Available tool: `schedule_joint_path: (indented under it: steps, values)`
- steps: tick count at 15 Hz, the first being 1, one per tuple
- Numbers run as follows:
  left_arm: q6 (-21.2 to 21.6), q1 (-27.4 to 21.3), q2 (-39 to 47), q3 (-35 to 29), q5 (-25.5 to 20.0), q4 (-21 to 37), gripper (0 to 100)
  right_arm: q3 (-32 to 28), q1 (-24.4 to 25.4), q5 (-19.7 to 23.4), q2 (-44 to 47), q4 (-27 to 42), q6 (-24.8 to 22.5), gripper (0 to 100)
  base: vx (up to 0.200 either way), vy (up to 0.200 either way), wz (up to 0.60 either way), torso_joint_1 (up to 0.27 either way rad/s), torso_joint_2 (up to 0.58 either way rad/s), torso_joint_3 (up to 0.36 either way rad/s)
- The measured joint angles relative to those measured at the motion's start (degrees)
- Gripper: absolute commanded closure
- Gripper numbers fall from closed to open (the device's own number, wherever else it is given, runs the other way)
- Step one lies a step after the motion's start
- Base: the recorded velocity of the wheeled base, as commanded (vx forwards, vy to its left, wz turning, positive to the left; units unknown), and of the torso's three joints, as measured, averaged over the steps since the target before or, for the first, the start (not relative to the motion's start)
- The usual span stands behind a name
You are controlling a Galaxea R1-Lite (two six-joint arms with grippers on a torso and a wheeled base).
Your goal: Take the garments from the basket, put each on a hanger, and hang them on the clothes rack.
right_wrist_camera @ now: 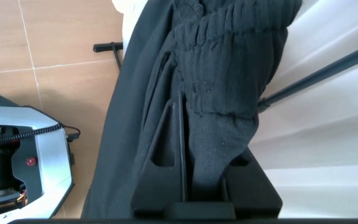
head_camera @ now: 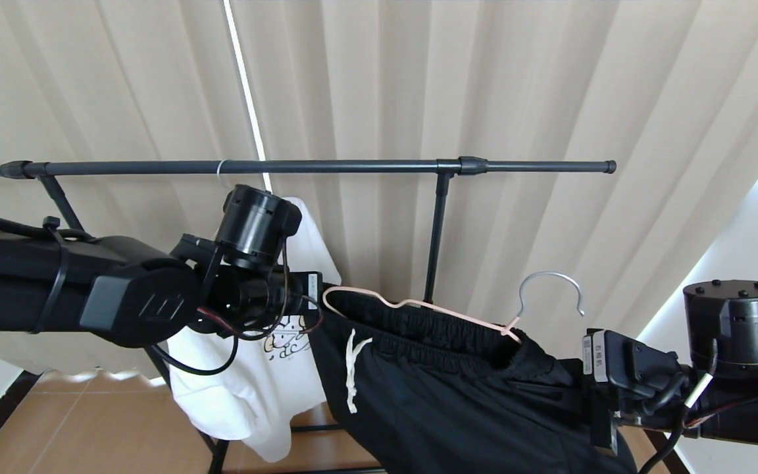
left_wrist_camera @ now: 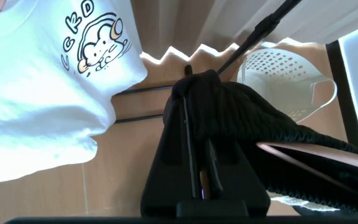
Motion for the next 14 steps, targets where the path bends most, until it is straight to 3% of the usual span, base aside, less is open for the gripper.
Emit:
schedule_joint_path:
  steps: [8,14]
  values:
    - [-0.2,-5.0,-0.3,-15.0,1.4,22.1,100,-0.3,0.1,-2.9,2.1,-0.1,-0.1,100,0.000,0.000,0.00,0.000,0.00,0.000]
    - [-1.9,-10.3,-1.2,-17.8,1.3,29.6,100,-1.7,1.0,-8.0,5.5,-4.0,1.5,100,0.000,0.000,0.00,0.000,0.00,0.000]
